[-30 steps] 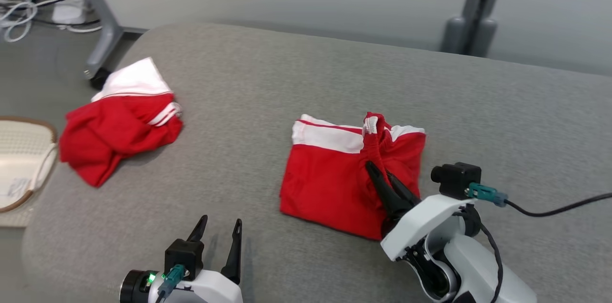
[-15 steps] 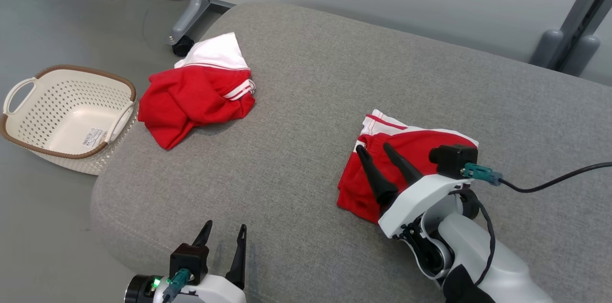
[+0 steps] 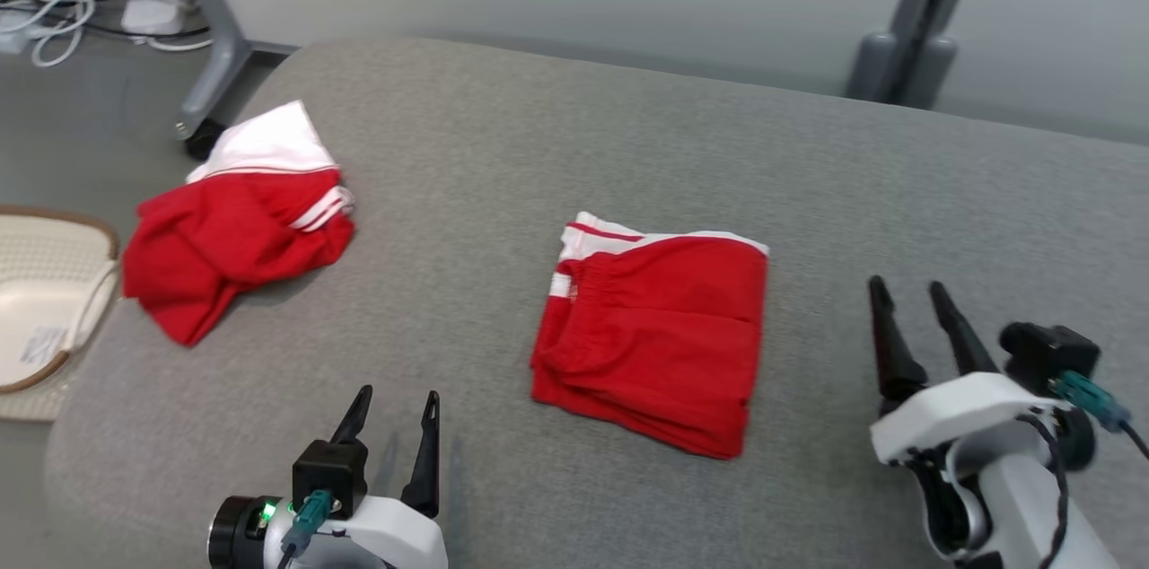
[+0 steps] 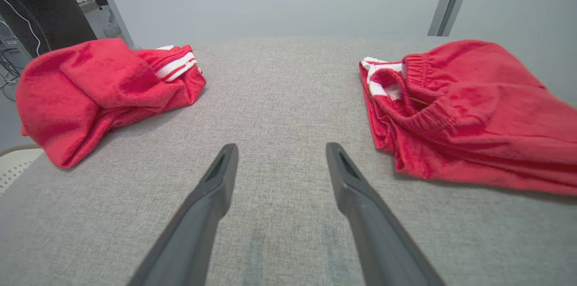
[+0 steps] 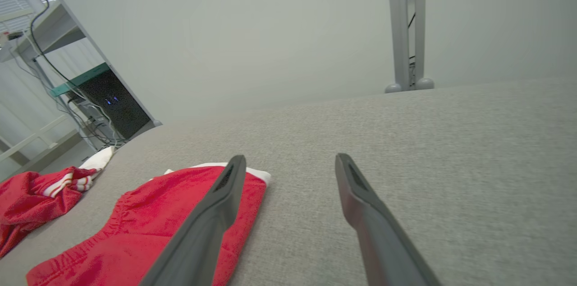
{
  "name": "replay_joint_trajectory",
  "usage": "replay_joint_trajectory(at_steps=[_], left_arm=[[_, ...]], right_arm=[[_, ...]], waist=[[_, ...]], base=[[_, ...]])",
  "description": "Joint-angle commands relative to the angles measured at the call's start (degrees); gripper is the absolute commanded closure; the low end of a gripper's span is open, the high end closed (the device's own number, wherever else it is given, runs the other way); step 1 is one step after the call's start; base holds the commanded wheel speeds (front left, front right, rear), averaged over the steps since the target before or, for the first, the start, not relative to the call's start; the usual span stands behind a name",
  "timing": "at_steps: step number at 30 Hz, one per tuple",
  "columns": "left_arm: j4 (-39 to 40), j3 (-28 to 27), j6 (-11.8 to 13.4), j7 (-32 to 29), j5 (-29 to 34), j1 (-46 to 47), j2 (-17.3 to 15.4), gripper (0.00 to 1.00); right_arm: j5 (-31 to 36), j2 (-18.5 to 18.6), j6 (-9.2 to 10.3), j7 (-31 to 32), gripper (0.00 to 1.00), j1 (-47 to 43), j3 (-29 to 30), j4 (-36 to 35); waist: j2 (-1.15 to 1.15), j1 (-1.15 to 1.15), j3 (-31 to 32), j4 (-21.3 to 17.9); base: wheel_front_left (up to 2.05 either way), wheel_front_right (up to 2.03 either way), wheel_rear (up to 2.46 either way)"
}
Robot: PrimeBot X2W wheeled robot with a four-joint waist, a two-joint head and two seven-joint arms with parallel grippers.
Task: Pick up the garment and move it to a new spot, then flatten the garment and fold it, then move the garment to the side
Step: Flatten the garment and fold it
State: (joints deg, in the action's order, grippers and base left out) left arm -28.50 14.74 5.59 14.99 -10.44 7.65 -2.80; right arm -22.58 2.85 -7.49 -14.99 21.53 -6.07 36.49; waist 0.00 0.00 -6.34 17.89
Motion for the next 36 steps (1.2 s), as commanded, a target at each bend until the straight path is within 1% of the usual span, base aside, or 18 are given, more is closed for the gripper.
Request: replay_joint_trajectory(at_steps=[1,5,9,15,20,28,36], left_arm=[[0.6,-0.5,-0.1,0.3,0.7,0.5,-0.2,0.00],[1.4,-1.8,-0.2,0.3,1.1,0.0,-0.2,0.00],[1.5,-3.7,0.0,0.3,1.1,-0.8,-0.2,0.00],[1.8,-5.8,-0.7,0.3,2.7,-1.7,-0.2,0.00],[2.2,-7.6,-1.1,0.3,4.1,-3.6,-0.3,0.00],[3.1,-10.5,-1.5,0.3,5.0,-6.7,-0.3,0.00],[4.3,-12.2,-1.9,0.3,5.9,-8.5,-0.3,0.00]], right_arm=[[1.2,0.3,0.00,-0.3,0.00,-2.1,2.9,-1.8],[3.9,0.2,0.00,-0.3,0.00,-5.9,6.9,-4.9],[6.7,0.2,0.00,-0.3,0.00,-8.9,8.8,-6.8],[11.4,0.3,0.00,-0.3,0.00,-11.9,10.3,-10.5],[12.4,0.2,0.00,-0.3,0.00,-14.4,9.9,-12.6],[11.0,0.2,0.00,-0.3,0.00,-16.6,7.3,-14.1],[9.8,0.2,0.00,-0.3,0.00,-17.7,5.4,-14.7]], waist=[[0.00,0.00,0.5,-3.4],[0.00,0.00,1.0,-6.8],[0.00,0.00,1.6,-9.6],[0.00,0.00,2.6,-12.4],[0.00,0.00,4.6,-13.9],[0.00,0.00,6.9,-16.0],[0.00,0.00,7.8,-16.9]], base=[[0.00,0.00,0.00],[0.00,0.00,0.00],[0.00,0.00,0.00],[0.00,0.00,0.00],[0.00,0.00,0.00],[0.00,0.00,0.00],[0.00,0.00,0.00]])
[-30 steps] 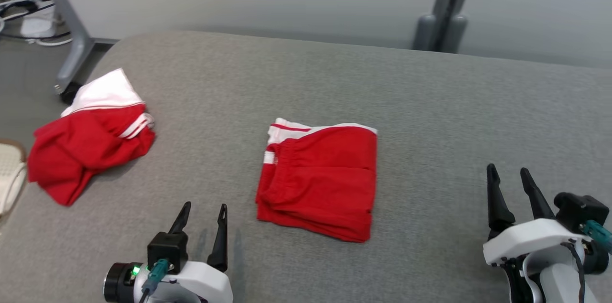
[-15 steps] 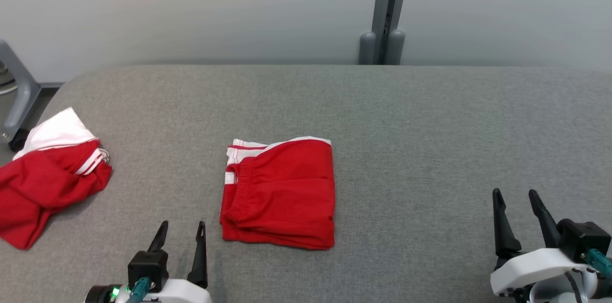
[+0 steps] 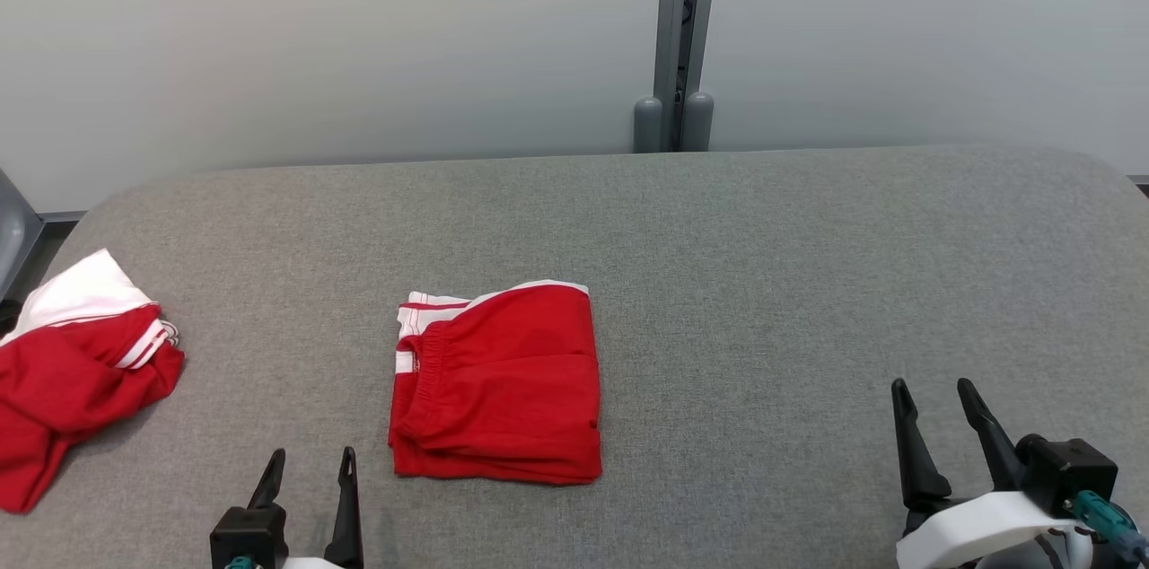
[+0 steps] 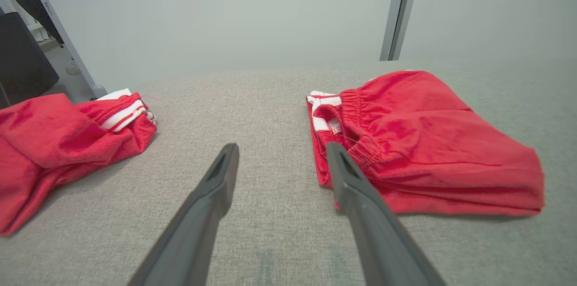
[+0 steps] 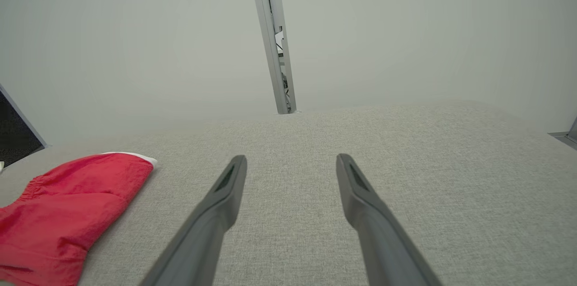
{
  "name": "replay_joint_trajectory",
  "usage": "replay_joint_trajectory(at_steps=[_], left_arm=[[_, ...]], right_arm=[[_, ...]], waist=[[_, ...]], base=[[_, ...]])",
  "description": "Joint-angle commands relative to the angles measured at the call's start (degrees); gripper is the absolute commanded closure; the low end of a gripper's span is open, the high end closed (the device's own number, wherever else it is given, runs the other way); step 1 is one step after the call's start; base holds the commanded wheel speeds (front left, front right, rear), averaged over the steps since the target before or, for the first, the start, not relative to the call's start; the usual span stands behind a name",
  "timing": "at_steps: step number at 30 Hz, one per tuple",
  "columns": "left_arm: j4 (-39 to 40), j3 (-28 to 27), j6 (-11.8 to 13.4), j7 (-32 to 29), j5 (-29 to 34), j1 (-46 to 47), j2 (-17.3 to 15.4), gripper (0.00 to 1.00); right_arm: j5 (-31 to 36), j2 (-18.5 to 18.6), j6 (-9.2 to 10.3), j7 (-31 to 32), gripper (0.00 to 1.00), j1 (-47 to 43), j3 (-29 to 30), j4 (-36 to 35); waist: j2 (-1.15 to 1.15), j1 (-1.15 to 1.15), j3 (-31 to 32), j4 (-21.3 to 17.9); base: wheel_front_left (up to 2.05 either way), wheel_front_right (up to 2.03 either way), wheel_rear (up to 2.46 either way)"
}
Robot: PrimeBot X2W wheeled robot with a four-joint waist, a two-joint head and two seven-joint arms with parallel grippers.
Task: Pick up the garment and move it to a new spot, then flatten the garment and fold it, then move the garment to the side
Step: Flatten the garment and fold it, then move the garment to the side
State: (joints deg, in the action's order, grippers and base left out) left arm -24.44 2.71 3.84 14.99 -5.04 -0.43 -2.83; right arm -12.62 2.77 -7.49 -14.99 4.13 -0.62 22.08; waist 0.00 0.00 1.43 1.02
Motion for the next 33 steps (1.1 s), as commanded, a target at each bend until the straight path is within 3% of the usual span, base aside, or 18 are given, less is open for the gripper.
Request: replay_joint_trajectory(at_steps=[1,18,33], left_arm=[[0.3,-0.4,-0.2,0.3,0.4,-0.4,-0.2,0.00],[0.9,0.2,-0.1,0.3,-0.5,0.3,-0.2,0.00],[1.2,3.8,-0.9,0.3,-0.6,3.9,-0.2,0.00]], right_arm=[[-0.3,0.3,0.00,-0.3,0.00,-0.5,-0.2,-0.3],[-0.6,0.3,0.00,-0.3,0.00,0.4,-1.0,0.3],[-2.3,0.3,0.00,-0.3,0.00,8.7,-9.5,4.0]], waist=[[0.00,0.00,0.0,0.0],[0.00,0.00,-0.9,0.9],[0.00,0.00,-8.4,9.5]], base=[[0.00,0.00,0.00],[0.00,0.00,0.00],[0.00,0.00,0.00]])
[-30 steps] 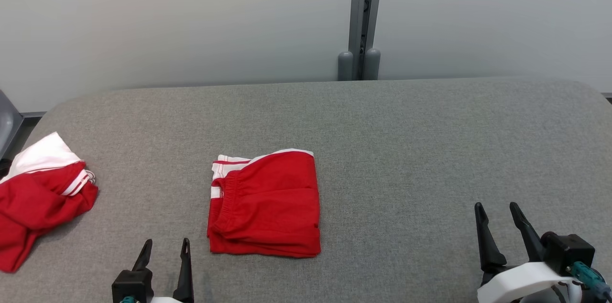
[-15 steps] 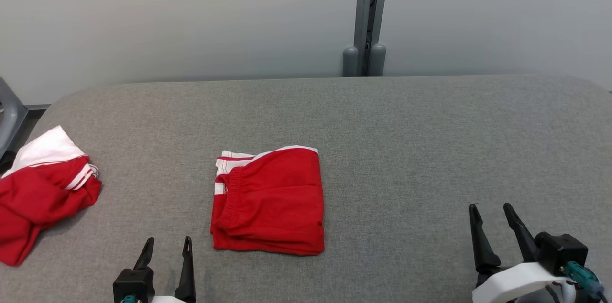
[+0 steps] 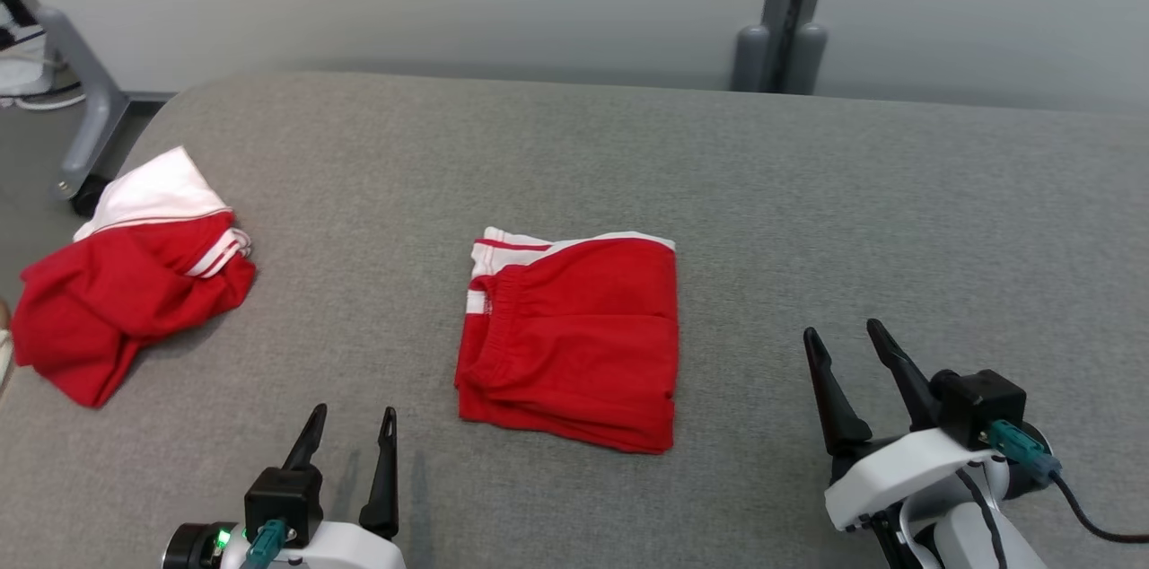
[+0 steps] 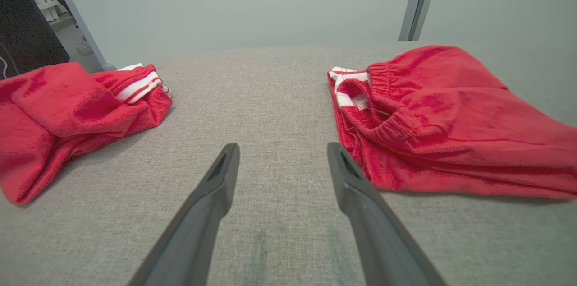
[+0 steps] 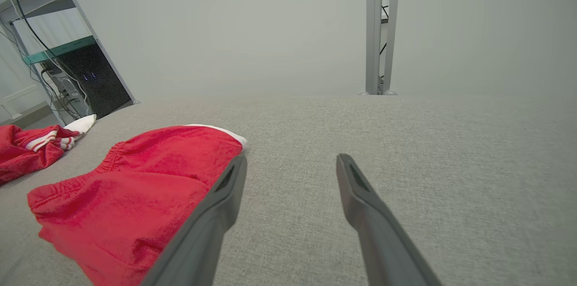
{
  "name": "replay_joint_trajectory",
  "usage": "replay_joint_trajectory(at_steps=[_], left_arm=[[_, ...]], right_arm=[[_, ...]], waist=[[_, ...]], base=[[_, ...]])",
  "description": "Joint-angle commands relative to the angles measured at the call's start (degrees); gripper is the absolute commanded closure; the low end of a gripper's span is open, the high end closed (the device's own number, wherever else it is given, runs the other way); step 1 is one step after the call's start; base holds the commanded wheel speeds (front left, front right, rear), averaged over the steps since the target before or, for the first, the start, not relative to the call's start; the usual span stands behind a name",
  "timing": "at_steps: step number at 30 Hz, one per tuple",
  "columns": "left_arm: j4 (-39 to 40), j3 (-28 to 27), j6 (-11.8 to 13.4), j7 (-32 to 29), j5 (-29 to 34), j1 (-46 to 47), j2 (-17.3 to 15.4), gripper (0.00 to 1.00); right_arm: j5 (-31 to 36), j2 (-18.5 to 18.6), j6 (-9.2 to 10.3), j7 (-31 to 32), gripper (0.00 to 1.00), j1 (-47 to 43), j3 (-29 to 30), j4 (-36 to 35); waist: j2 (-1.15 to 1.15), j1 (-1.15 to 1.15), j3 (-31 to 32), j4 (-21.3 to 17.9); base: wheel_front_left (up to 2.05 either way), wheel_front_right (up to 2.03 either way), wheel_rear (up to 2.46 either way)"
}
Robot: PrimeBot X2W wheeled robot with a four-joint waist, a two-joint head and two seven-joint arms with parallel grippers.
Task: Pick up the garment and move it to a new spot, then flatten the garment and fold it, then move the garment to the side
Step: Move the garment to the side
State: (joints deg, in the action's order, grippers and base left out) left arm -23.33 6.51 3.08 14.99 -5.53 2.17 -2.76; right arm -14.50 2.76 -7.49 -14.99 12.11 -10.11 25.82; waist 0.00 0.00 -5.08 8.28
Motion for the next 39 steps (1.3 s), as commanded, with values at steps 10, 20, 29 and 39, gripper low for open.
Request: replay_joint_trajectory(at_steps=[10,20,29,39], left_arm=[[-0.3,2.7,0.8,0.3,-1.6,2.5,-0.2,0.00],[0.5,3.8,1.2,0.3,-2.8,3.2,-0.2,0.00],[0.8,3.9,1.6,0.3,-2.6,3.6,-0.2,0.00],[0.9,3.0,0.3,0.3,-1.0,4.8,-0.2,0.00]], right_arm=[[-2.5,0.4,0.00,-0.3,0.00,7.1,-4.9,6.9],[-6.5,0.4,0.00,-0.3,0.00,12.2,-8.6,17.5],[-8.1,0.5,0.00,-0.3,1.00,15.3,-10.5,20.9],[-8.0,0.4,0.00,-0.3,1.00,14.0,-8.2,18.2]], waist=[[0.00,0.00,-5.1,9.9],[0.00,0.00,-7.0,12.6],[0.00,0.00,-7.6,10.0],[0.00,0.00,-6.2,-2.4]], base=[[0.00,0.00,0.00],[0.00,0.00,0.00],[0.00,0.00,0.00],[0.00,0.00,0.00]])
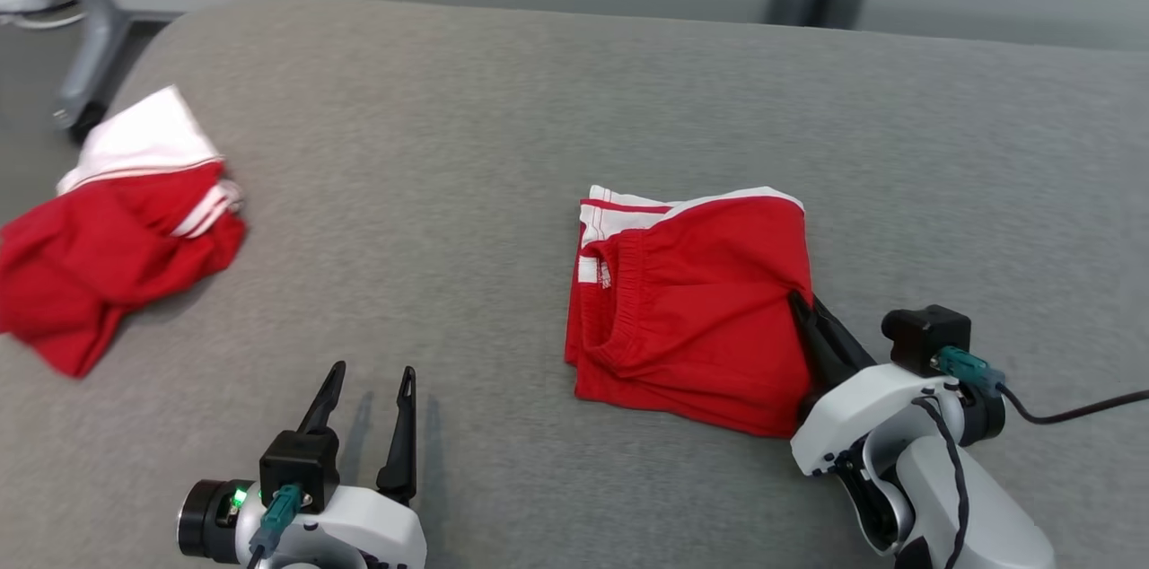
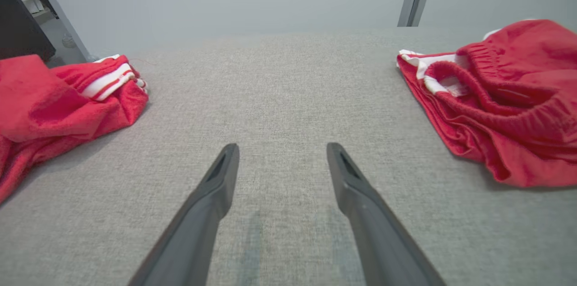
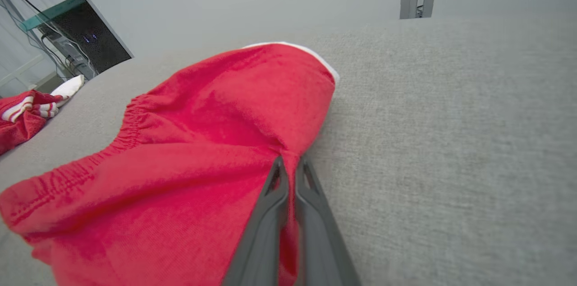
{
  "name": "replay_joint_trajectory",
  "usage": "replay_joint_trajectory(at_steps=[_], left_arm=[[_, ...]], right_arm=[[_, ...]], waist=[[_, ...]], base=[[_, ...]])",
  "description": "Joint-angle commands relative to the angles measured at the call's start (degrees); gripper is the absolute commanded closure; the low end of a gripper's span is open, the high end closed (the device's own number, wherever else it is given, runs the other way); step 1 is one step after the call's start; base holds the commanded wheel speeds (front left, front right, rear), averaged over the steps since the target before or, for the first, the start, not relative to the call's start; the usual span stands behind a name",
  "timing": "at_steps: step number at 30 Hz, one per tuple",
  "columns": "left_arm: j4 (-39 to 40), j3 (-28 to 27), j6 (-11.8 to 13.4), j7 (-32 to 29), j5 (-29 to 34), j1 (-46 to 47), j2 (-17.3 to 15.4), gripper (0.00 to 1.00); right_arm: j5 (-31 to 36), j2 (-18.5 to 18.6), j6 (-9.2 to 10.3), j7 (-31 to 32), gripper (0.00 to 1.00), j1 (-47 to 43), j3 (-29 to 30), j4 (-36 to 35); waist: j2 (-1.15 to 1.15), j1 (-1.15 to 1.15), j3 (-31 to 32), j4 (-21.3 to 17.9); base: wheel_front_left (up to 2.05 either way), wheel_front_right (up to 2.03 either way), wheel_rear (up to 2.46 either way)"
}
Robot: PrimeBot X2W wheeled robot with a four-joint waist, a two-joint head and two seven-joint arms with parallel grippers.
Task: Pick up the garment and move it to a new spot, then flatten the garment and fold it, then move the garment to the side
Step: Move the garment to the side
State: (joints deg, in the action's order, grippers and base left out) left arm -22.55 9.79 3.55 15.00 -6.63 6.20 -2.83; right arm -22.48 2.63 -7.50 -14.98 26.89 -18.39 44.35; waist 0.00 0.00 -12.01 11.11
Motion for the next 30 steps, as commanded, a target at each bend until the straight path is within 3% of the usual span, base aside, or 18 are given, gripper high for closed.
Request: replay_joint_trajectory(at_steps=[1,3,12,18,23,30], left_arm=[[0.1,-0.2,-0.3,0.3,0.3,0.8,-0.2,0.00],[0.0,-0.2,-0.4,0.3,0.5,0.9,-0.2,0.00],[-0.1,0.3,-2.1,0.3,2.4,2.5,-0.2,0.00],[0.2,1.7,-3.0,0.3,3.2,3.9,-0.2,0.00],[0.9,2.5,-3.6,0.3,3.3,4.5,-0.3,0.00],[1.6,3.6,-4.0,0.3,4.0,5.5,-0.3,0.00]], right_arm=[[-0.2,0.5,0.02,-0.3,1.00,-0.9,0.0,-0.6],[-0.5,0.5,0.02,-0.3,1.00,-1.1,0.1,-0.9],[-1.5,0.5,0.02,-0.3,1.00,-2.8,-0.3,-2.8],[-1.4,0.4,0.01,-0.3,1.00,-3.9,0.7,-3.9],[-1.2,0.4,0.01,-0.3,1.00,-4.4,1.1,-4.8],[3.4,0.4,0.01,-0.3,1.00,-2.4,4.3,-3.7]], waist=[[0.00,0.00,0.8,-7.1],[0.00,0.00,0.9,-8.9],[0.00,0.00,0.9,-25.2],[0.00,0.00,0.0,-32.3],[0.00,0.00,-1.3,-35.0],[0.00,0.00,-3.4,-33.5]], base=[[0.00,0.00,0.00],[0.00,0.00,0.00],[0.00,0.00,0.00],[0.00,0.00,0.00],[0.00,0.00,0.00],[0.00,0.00,0.00]])
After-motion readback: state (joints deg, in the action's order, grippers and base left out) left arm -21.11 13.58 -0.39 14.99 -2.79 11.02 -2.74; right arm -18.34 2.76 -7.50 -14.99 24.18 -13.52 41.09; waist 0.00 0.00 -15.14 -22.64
